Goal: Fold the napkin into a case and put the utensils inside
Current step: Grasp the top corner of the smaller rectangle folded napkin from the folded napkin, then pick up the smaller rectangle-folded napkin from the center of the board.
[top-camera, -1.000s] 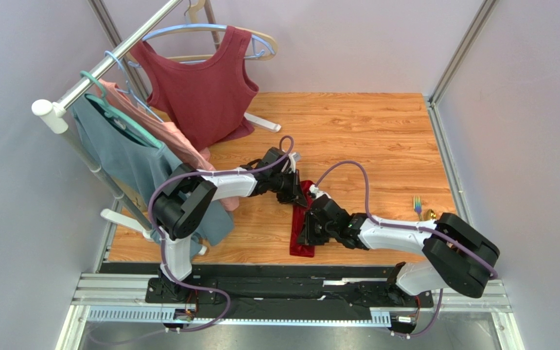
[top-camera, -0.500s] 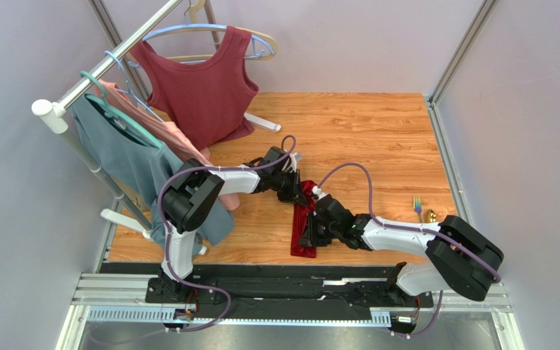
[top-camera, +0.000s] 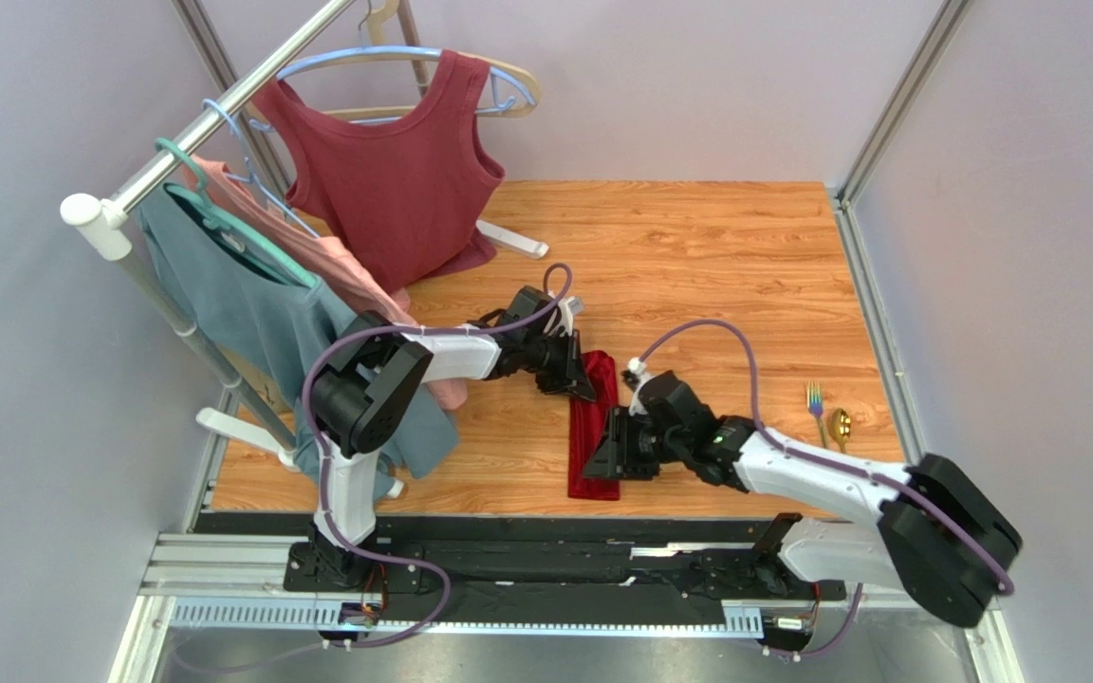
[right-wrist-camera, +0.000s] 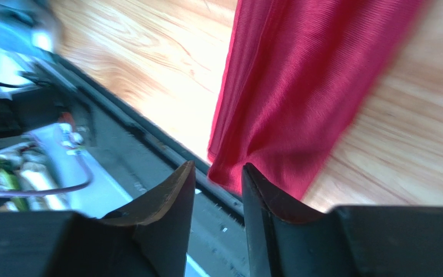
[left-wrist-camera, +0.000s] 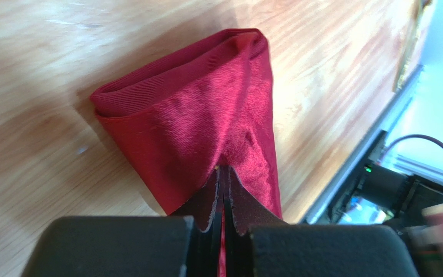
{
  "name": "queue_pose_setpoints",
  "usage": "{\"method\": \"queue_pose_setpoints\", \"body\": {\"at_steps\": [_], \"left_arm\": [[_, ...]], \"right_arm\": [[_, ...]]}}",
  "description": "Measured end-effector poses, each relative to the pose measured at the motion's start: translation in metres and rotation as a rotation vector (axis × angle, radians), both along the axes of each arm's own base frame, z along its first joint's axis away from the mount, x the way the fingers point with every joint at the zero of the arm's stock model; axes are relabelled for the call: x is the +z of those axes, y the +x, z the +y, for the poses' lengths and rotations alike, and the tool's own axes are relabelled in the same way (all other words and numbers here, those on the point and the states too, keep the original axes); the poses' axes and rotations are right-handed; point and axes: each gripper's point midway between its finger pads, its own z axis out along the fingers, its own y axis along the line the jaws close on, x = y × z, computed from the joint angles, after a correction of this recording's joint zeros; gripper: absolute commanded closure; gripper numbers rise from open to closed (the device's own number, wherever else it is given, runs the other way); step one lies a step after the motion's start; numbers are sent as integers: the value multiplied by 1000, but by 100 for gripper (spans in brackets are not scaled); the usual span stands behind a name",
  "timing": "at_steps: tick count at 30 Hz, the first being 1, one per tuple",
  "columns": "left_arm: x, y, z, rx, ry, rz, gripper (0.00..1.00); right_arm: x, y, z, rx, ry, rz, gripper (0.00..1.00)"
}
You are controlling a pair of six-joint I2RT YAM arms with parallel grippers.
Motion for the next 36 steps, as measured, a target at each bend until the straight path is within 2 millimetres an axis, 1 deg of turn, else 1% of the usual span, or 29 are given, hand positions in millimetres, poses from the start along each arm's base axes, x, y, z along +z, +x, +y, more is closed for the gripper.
{"method": "queue_pose_setpoints", "body": {"at_steps": [2, 3, 5, 6, 8, 9, 10, 11, 12, 14, 15, 17, 19, 20, 22, 24, 26, 27, 28, 30, 31, 33, 34, 35, 36], "left_arm": [[2, 2, 6, 10, 22, -22, 88], [3, 2, 9, 13, 33, -27, 83], [9, 3, 14, 15, 45, -40, 80], [13, 3, 15, 15, 45, -46, 78], [24, 2, 17, 13, 40, -60, 75], [31, 2, 17, 11, 35, -67, 60], [36, 1, 17, 10, 29, -75, 55], [42, 1, 17, 5, 24, -86, 44], [49, 0, 18, 4, 20, -92, 14], [62, -3, 20, -3, 16, -112, 4], [69, -6, 22, -2, 21, -119, 1], [80, -12, 26, 6, 42, -137, 1], [86, -17, 29, 20, 68, -150, 1], [87, -21, 30, 24, 81, -150, 1], [84, -26, 28, 32, 101, -141, 6], [71, -30, 27, 38, 132, -115, 12], [51, -31, 27, 47, 178, -84, 14], [42, -32, 27, 50, 197, -71, 14], [30, -32, 28, 54, 221, -53, 14], [12, -33, 32, 64, 259, -25, 11], [13, -32, 29, 66, 249, -25, 11], [14, -27, 29, 79, 248, -45, 12], [14, -27, 28, 81, 246, -46, 16], [14, -26, 28, 81, 245, -48, 22], [14, -26, 27, 83, 243, -47, 23]], "right_arm": [[14, 9, -9, -41, 31, -14, 56], [22, 17, -15, -72, 48, -27, 56], [34, 29, -24, -121, 76, -54, 56], [37, 36, -29, -146, 86, -64, 56], [35, 43, -36, -171, 76, -61, 56], [31, 43, -38, -172, 62, -53, 57], [26, 42, -41, -169, 41, -39, 56], [20, 41, -43, -164, 18, -23, 56], [15, 40, -45, -160, -2, -9, 56], [10, 41, -48, -151, -38, 9, 54], [10, 43, -50, -151, -54, 13, 54], [11, 49, -54, -152, -77, 4, 54], [14, 57, -60, -165, -89, -9, 54], [14, 60, -64, -174, -93, -15, 54], [13, 65, -73, -196, -103, -15, 54], [13, 67, -79, -208, -108, -17, 54], [16, 68, -85, -216, -104, -30, 53], [18, 68, -88, -218, -103, -38, 54], [21, 68, -91, -219, -100, -47, 54], [25, 67, -94, -216, -92, -63, 54], [27, 66, -96, -213, -85, -70, 54], [30, 64, -98, -206, -74, -80, 54], [31, 62, -99, -201, -70, -83, 54], [32, 61, -99, -198, -65, -85, 54], [33, 59, -99, -191, -60, -87, 54]]}}
